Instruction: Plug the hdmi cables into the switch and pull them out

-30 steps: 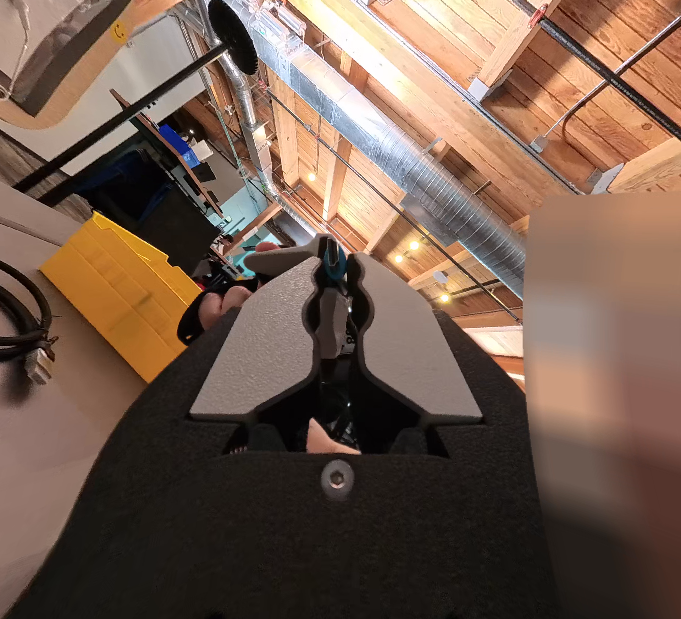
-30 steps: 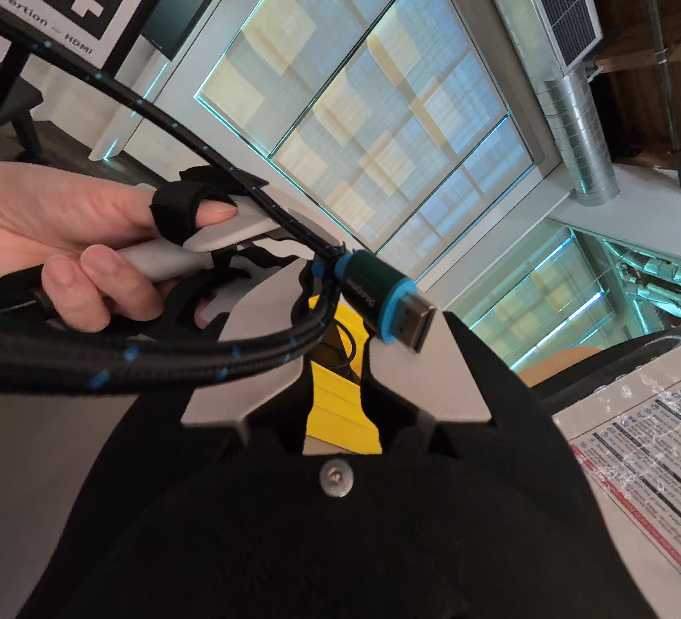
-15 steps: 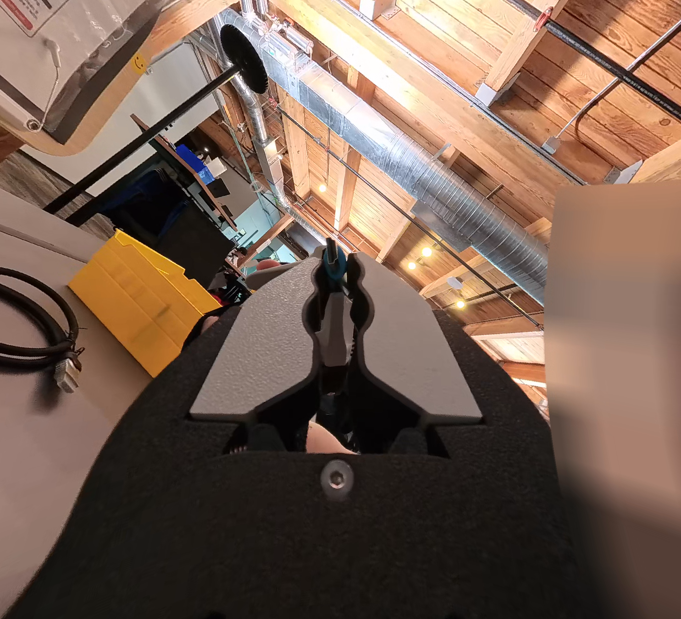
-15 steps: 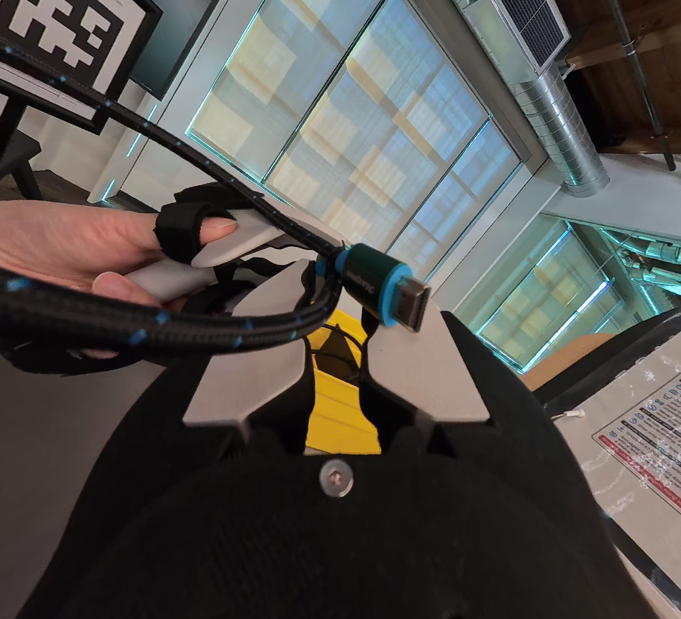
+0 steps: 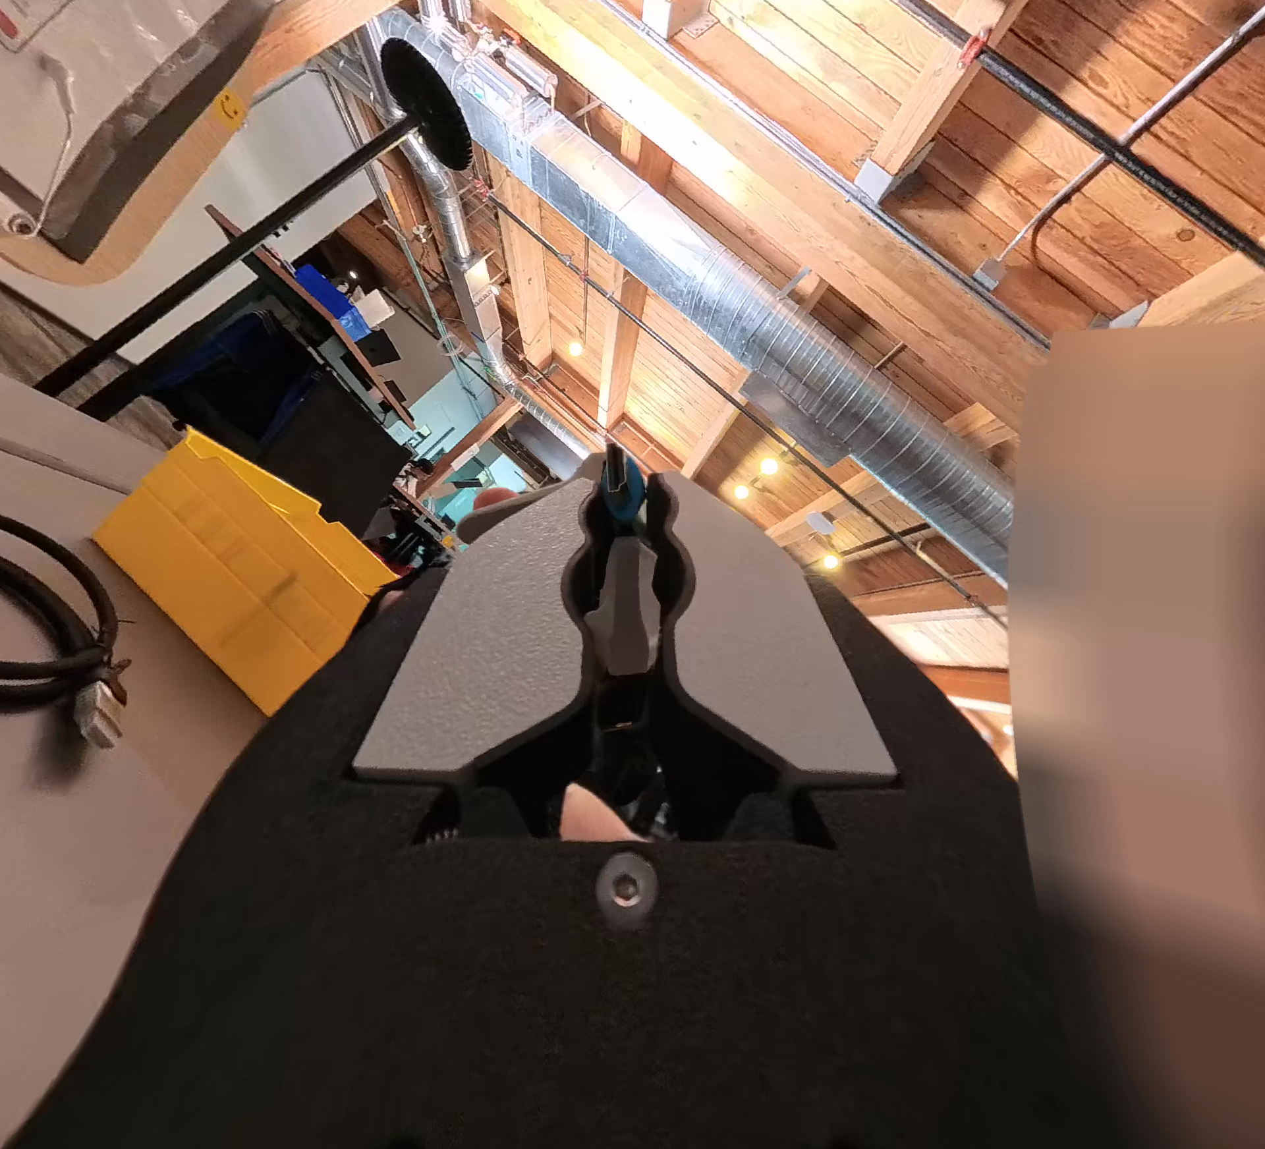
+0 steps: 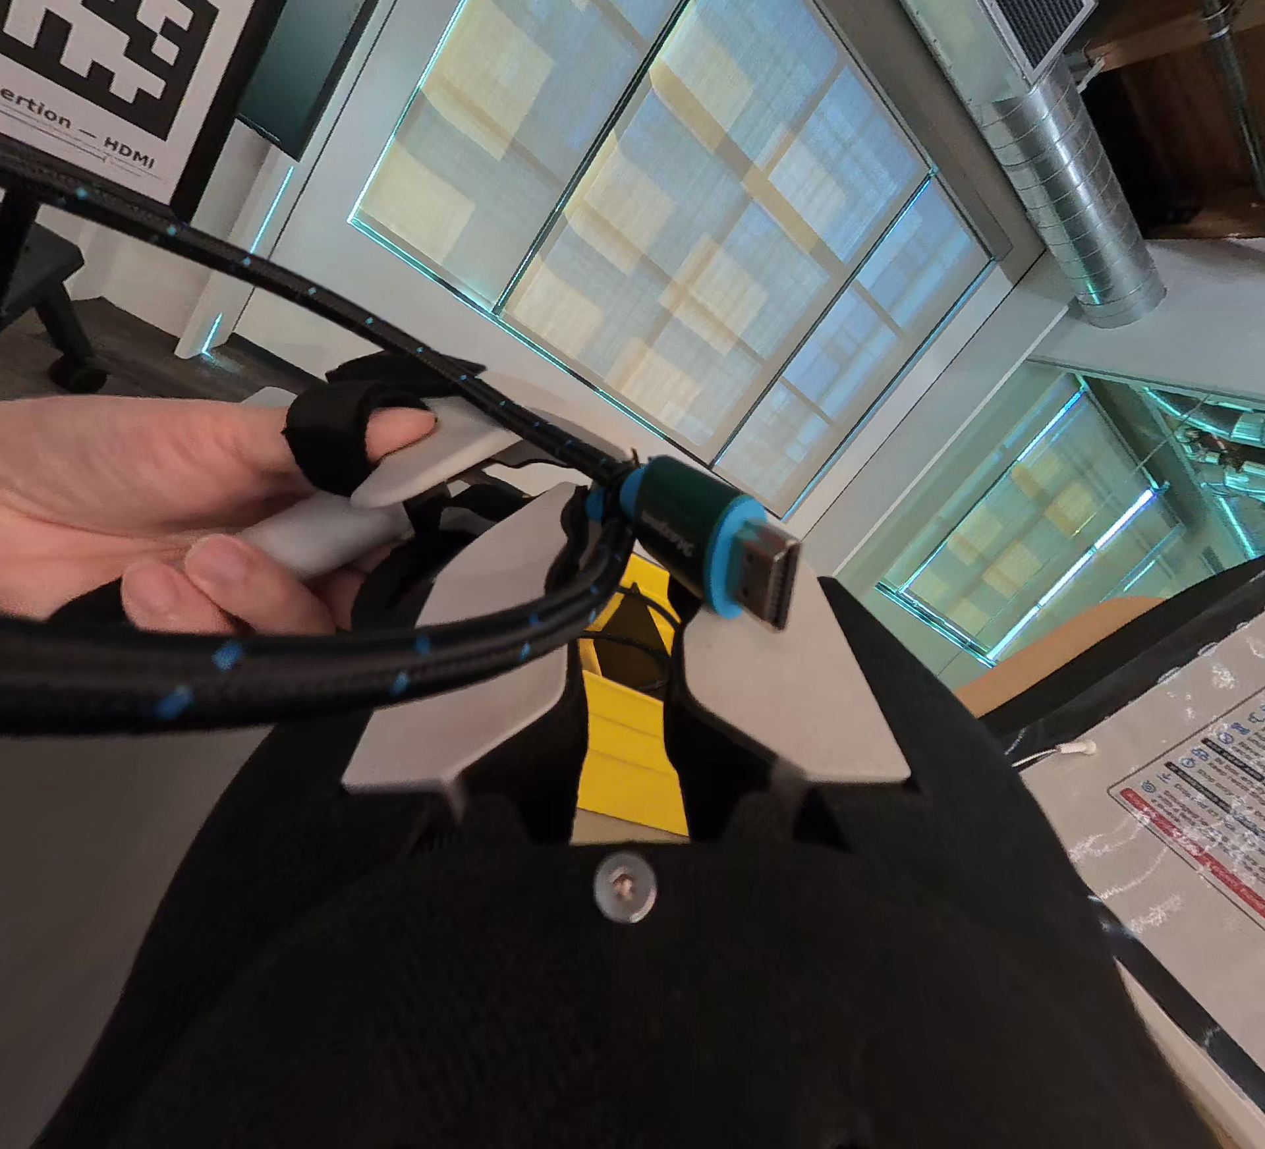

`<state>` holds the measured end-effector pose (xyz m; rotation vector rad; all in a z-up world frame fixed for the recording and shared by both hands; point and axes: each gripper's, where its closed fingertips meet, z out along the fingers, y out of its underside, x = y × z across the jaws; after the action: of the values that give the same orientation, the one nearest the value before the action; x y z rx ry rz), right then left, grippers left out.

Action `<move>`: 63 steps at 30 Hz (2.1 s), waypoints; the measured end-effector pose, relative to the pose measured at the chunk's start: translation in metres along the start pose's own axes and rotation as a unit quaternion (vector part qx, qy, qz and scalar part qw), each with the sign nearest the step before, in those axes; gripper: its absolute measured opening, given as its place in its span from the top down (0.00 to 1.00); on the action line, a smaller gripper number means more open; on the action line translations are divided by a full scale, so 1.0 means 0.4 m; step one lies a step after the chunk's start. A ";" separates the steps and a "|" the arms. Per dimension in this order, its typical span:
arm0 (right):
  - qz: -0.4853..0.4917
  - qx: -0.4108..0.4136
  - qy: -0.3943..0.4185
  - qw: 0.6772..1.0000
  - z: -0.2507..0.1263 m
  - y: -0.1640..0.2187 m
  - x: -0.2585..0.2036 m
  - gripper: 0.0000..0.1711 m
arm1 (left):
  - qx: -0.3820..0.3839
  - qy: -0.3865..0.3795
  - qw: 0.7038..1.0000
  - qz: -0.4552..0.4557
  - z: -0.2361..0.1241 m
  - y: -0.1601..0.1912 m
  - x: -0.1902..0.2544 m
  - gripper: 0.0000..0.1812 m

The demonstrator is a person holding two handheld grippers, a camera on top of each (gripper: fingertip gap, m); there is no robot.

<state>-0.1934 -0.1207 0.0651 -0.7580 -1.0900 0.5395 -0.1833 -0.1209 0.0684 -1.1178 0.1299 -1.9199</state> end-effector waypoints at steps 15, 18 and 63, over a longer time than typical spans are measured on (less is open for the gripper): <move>0.130 0.017 0.122 0.984 -0.219 -0.103 0.378 0.87 | -0.241 -0.298 0.895 0.230 -0.038 0.100 -0.309 0.82; 0.130 0.014 0.123 0.984 -0.236 -0.113 0.392 0.87 | -0.263 -0.363 0.868 0.216 -0.055 0.120 -0.424 0.83; 0.218 -0.134 -0.006 0.967 -0.214 0.060 0.323 0.87 | -0.341 -0.324 0.697 0.541 0.135 -0.005 -0.407 0.89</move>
<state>-0.0660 -0.0362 0.0997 -1.2479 -1.0200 0.7764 -0.1112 0.0167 -0.0049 -1.5998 0.9334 -0.3182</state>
